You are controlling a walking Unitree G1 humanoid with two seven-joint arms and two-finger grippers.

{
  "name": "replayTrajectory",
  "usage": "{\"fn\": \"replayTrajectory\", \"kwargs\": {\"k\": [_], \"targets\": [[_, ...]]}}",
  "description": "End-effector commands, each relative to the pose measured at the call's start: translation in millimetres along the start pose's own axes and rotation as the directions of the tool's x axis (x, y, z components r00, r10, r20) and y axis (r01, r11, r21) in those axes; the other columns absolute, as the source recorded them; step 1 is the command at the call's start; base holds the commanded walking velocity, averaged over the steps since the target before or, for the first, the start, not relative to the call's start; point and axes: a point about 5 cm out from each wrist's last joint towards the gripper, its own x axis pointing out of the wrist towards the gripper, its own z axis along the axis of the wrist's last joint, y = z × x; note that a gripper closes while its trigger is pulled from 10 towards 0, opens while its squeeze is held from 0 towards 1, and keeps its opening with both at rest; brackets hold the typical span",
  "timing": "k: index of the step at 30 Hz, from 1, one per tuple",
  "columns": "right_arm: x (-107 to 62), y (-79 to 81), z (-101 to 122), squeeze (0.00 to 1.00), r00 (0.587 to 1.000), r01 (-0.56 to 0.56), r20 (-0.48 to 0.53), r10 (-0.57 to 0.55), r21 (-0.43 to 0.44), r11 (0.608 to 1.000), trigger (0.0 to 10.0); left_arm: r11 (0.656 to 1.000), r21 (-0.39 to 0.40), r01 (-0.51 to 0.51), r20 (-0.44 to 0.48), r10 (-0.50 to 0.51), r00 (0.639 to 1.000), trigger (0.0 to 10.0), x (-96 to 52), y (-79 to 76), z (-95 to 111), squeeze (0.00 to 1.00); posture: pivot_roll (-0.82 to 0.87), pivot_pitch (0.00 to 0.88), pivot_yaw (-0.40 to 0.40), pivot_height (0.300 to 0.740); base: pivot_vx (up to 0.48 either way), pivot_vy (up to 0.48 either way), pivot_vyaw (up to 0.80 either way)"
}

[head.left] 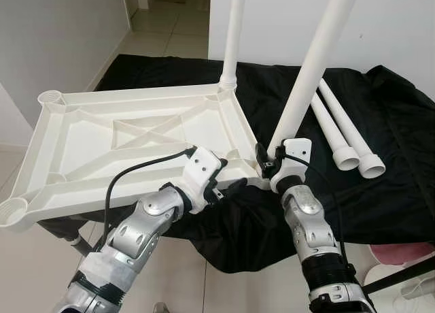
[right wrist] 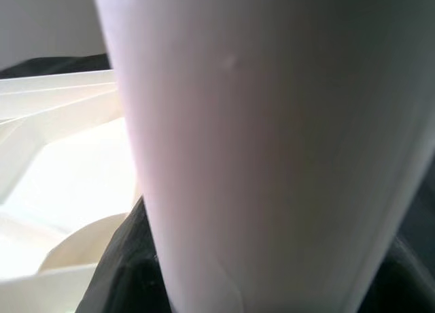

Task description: Building children table

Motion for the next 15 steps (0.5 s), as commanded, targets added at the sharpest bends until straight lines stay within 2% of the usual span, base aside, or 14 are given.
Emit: {"fn": "replayTrajectory", "kwargs": {"k": [1,2,3,4,5,6,8,14,15], "targets": [[-2.4,-5.7,-4,0.0,0.995,0.094,-0.024,-0.093,0.021,0.995,10.0,1.0,-0.006,-0.017,-0.023,0.017,1.0,10.0,0.1,2.7,-3,0.0,-0.01,0.033,-0.038,0.74,0.0,0.0,0.0],[-2.0,3.6,-1,0.0,0.999,0.044,-0.014,-0.044,0.048,0.998,10.0,1.0,0.002,-0.021,-0.017,0.021,1.0,10.0,0.3,3.0,-2,0.0,0.0,0.039,-0.033,0.74,0.0,0.0,0.0],[-2.0,3.6,-1,0.0,0.999,0.044,-0.014,-0.044,0.048,0.998,10.0,1.0,0.002,-0.021,-0.017,0.021,1.0,10.0,0.3,3.0,-2,0.0,0.0,0.039,-0.033,0.74,0.0,0.0,0.0],[-2.0,10.2,1,0.0,1.0,0.006,-0.005,-0.006,0.068,0.998,10.0,1.0,0.008,-0.024,-0.014,0.024,1.0,10.0,0.5,3.2,-1,0.0,0.0,0.039,-0.033,0.74,0.0,0.0,0.0],[-2.2,13.7,6,0.0,0.999,-0.044,0.025,0.044,0.024,0.999,10.0,1.0,0.007,-0.019,-0.009,0.019,1.0,10.0,1.0,2.7,1,0.0,0.0,0.043,-0.033,0.74,0.0,0.0,0.0],[-2.2,13.7,6,0.0,0.999,-0.044,0.025,0.044,0.024,0.999,10.0,1.0,0.007,-0.019,-0.009,0.019,1.0,10.0,1.0,2.7,1,0.0,0.0,0.043,-0.033,0.74,0.0,0.0,0.0],[-2.6,7.3,3,0.0,1.0,0.023,0.001,-0.023,0.028,0.999,10.0,0.999,0.024,-0.021,-0.027,0.022,0.999,10.0,-1.1,6.3,-1,0.0,-0.01,0.048,-0.03,0.74,0.0,0.0,0.0],[-4.1,14.1,5,0.0,1.0,0.001,0.008,-0.001,0.018,1.0,10.0,0.997,0.054,-0.049,-0.068,0.053,0.996,10.0,-1.3,9.4,-7,0.0,-0.01,0.051,-0.031,0.74,0.0,0.0,0.0],[-4.6,12.5,5,0.17,1.0,0.008,0.006,-0.008,0.01,1.0,10.0,0.998,0.051,-0.035,-0.061,0.039,0.997,10.0,-2.9,6.9,-7,0.0,-0.01,0.053,-0.032,0.74,0.0,0.0,0.0]]}}
